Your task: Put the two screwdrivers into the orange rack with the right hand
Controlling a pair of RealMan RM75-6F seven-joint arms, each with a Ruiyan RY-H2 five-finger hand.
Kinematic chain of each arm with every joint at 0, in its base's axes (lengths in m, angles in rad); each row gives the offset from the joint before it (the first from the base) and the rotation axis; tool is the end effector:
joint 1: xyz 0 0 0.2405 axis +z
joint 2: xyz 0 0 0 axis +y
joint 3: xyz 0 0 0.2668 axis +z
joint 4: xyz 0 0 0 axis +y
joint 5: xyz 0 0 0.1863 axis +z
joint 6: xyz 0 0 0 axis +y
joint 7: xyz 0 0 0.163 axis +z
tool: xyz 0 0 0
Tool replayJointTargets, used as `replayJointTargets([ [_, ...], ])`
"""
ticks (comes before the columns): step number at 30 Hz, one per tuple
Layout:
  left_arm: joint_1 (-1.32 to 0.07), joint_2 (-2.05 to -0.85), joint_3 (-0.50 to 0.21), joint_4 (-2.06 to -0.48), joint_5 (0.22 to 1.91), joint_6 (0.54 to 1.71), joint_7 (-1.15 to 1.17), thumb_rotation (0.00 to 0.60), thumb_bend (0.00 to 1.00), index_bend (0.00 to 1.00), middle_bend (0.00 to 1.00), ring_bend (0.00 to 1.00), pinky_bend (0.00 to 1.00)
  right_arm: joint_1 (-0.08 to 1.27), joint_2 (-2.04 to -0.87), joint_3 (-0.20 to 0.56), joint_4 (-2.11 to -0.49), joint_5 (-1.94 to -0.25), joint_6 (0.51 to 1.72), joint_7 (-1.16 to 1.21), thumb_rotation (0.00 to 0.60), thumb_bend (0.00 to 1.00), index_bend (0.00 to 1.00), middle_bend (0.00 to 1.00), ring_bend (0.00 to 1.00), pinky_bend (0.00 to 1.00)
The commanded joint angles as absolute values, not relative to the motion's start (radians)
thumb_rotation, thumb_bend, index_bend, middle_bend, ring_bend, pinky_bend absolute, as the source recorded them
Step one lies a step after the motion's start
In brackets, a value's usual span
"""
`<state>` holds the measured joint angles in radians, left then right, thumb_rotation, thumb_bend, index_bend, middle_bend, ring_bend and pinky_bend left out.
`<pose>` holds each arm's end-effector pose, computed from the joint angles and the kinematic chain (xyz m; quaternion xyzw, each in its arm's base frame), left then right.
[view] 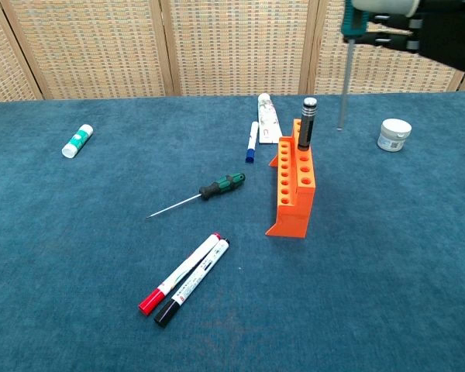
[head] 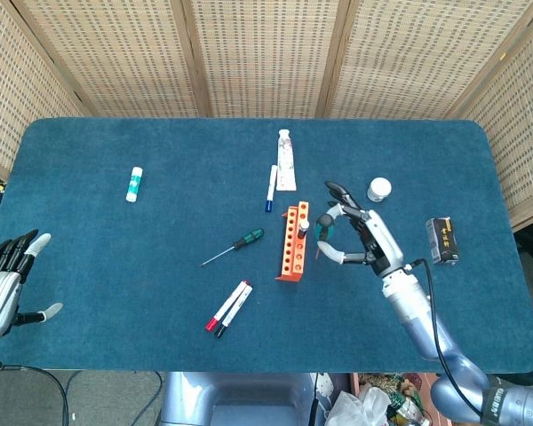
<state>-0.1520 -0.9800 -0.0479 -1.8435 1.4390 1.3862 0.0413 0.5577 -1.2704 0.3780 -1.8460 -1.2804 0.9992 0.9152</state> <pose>-0.2757 0.2131 0.1968 -0.6062 -0.4243 -0.3839 0.5524 -0.1201 -0.3383 0.1109 0.3711 -0.6840 0.6250 0.0613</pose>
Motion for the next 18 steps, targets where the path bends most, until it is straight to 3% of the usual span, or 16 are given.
replayJointTargets([
  [1,-0.153,-0.98,-0.049,-1.843,1.436,1.385,0.041,0.6,0.0,0.0,0.0,0.0,0.0,0.575,-1.301,0.385,-1.827,-1.265,0.985,0.93,0.6,0.42,0.62,0.05,0.0,0.08],
  [18,-0.155,-0.98,-0.049,-1.844,1.43,1.38,0.04,0.6,0.0,0.0,0.0,0.0,0.0,0.604,-1.468,0.323,-1.667,-1.351,1.041,0.892,0.6,0.42,0.64,0.05,0.0,0.08],
])
